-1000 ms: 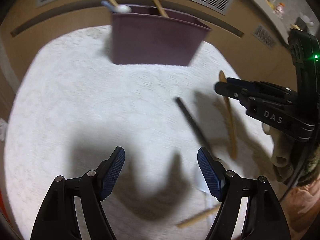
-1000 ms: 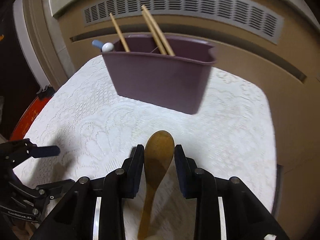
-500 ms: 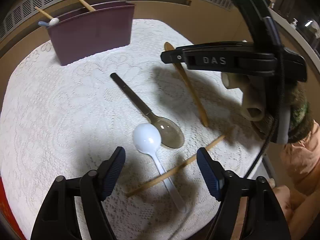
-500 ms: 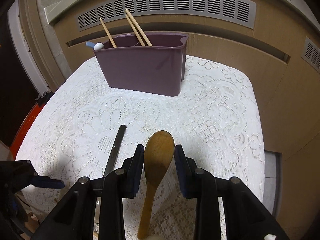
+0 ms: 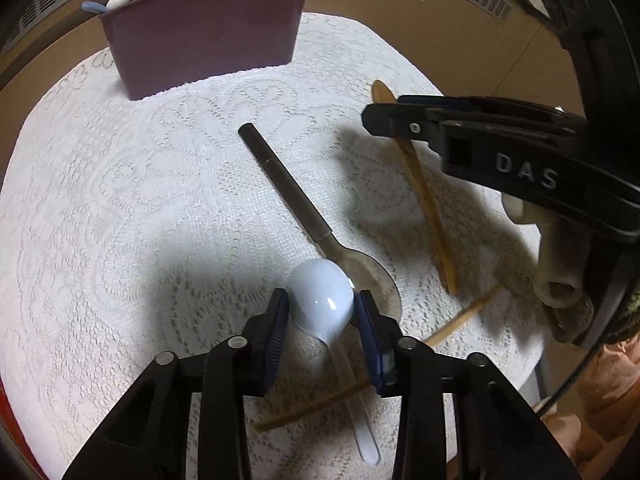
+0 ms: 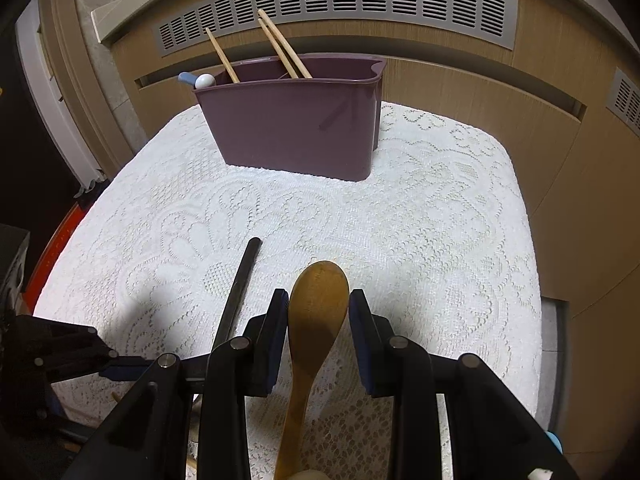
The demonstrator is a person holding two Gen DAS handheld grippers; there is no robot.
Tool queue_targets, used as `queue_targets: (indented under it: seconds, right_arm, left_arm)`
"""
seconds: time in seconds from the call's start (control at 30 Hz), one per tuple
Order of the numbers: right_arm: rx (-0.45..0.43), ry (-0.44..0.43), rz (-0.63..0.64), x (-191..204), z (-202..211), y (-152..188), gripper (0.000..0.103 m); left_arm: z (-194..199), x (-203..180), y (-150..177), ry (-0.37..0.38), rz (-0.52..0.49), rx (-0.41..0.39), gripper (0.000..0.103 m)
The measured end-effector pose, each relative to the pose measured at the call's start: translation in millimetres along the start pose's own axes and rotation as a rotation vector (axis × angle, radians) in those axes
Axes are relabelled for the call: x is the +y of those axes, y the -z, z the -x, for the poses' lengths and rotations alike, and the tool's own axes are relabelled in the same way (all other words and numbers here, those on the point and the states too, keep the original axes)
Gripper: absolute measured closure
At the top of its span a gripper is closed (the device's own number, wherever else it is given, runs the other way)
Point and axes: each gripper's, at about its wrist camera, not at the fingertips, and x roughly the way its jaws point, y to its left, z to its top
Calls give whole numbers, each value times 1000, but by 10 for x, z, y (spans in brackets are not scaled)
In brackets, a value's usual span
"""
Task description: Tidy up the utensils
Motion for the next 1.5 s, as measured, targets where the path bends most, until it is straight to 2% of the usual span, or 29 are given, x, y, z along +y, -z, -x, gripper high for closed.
queue_targets:
  seconds: [0.47,1.03,1.17,1.23,1.5]
  right_arm:
    - [-34,-2,30,113,229,-20,74]
    - [-110,15,104,371,573,-110,74]
    - [-132,18,116,423,660,-151,77]
    - [-147,17,124,455,714,-180,86]
    - [-227,7,155,552,969,-364,92]
  left_arm:
    - [229,94,25,-15,-1,-115,70]
    - [838,292,-28,-53,35,-318,71]
    - [1016,343,-69,-64,37,-371,71]
    - [1125,369,-108,-71,43,-403,71]
    - [1534,440,-263,-95,43,-519,71]
